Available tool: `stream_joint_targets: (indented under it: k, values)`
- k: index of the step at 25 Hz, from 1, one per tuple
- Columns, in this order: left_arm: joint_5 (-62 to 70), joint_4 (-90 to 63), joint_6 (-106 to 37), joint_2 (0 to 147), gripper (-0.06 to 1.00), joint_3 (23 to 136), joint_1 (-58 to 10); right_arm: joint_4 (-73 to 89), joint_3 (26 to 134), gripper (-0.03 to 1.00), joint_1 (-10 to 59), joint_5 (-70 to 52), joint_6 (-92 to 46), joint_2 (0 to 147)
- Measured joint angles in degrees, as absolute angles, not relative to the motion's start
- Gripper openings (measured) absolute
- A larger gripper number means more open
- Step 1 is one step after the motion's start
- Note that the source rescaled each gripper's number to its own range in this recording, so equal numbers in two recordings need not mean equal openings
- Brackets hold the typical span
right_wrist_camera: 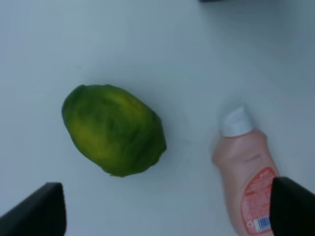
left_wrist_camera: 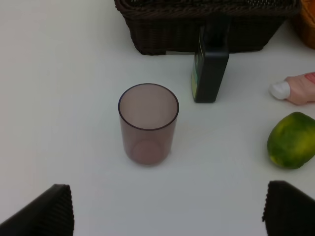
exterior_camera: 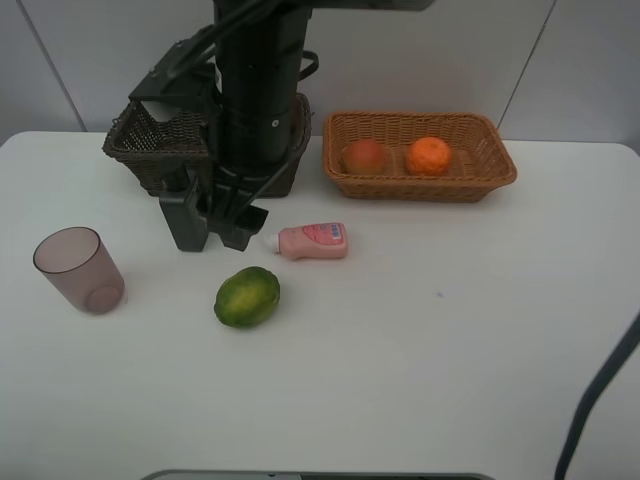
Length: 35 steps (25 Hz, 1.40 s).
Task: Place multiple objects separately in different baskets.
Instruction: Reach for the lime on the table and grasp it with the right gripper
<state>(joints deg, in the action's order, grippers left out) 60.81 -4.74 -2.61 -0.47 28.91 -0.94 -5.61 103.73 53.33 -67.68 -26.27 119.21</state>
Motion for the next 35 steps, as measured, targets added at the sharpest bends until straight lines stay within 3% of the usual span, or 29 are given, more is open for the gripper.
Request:
stream_joint_targets:
  k: [9, 14, 35]
  values:
    - [60.8, -4.7, -2.6, -0.5, 0.99, 28.9, -0.9, -3.7, 97.0, 0.80, 53.9, -62.2, -36.3, 119.8]
    - [60.8, -4.7, -2.6, -0.5, 0.99, 28.9, -0.9, -5.2, 93.6, 0.88, 53.9, -58.2, -37.1, 119.9]
    - [60.8, -4.7, -2.6, -0.5, 0.99, 28.9, -0.9, -5.1, 93.1, 0.89, 54.6, -52.9, -41.3, 126.4]
